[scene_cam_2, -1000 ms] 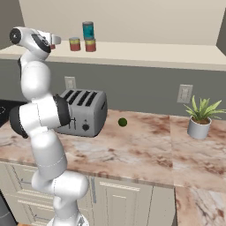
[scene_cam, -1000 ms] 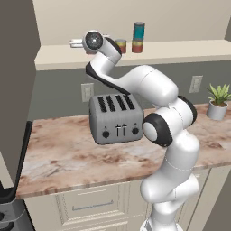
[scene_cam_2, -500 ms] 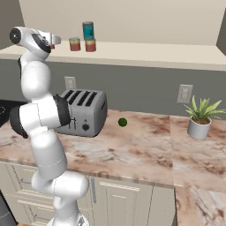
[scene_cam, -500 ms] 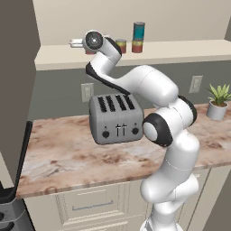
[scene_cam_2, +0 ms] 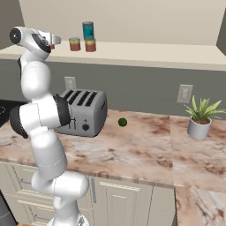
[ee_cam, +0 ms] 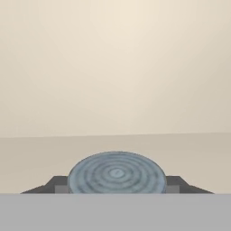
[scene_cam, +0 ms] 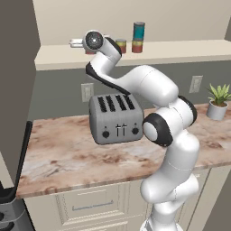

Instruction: Stack two cans on top of the other two cans in the cabinet.

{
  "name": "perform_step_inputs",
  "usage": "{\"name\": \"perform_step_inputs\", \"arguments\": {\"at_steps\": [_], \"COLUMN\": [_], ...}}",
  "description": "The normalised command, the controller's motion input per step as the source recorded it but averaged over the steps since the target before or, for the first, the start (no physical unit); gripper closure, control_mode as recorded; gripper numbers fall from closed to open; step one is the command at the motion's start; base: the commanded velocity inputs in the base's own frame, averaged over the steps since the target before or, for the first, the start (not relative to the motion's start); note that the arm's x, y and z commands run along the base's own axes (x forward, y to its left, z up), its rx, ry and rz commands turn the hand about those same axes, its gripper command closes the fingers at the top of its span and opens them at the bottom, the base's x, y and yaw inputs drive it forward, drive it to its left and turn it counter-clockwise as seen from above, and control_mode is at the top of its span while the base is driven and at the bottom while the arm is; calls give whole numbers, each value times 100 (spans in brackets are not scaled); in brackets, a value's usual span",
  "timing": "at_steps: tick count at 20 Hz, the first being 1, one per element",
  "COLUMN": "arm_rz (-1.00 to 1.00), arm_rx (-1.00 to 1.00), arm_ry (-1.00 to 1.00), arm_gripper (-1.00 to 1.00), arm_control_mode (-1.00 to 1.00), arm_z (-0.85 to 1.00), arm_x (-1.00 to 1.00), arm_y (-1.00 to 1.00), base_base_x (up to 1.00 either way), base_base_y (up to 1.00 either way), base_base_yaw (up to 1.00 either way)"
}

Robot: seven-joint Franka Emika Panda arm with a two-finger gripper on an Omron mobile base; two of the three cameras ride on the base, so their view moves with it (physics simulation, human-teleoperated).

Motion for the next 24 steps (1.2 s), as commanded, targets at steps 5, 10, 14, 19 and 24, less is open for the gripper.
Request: {"name": "perform_step_inputs", "arguments": {"at_steps": [5, 10, 14, 19, 24], "arm_rz": [0, -2, -10, -12, -12], "arm_rx": [0, 0, 0, 0, 0], "arm_ry": [0, 0, -6, -8, -6], "arm_gripper": [100, 100, 100, 100, 100], "arm_control_mode": [-100, -100, -100, -100, -100], "arm_z": [0, 5, 6, 10, 15], "arm_x": [0, -18, -37, -36, -31], "arm_y": [0, -10, -26, -26, -16], "base_base_x": [0, 0, 0, 0, 0], "base_base_y": [0, 0, 0, 0, 0], "base_base_yaw": [0, 0, 0, 0, 0]}}
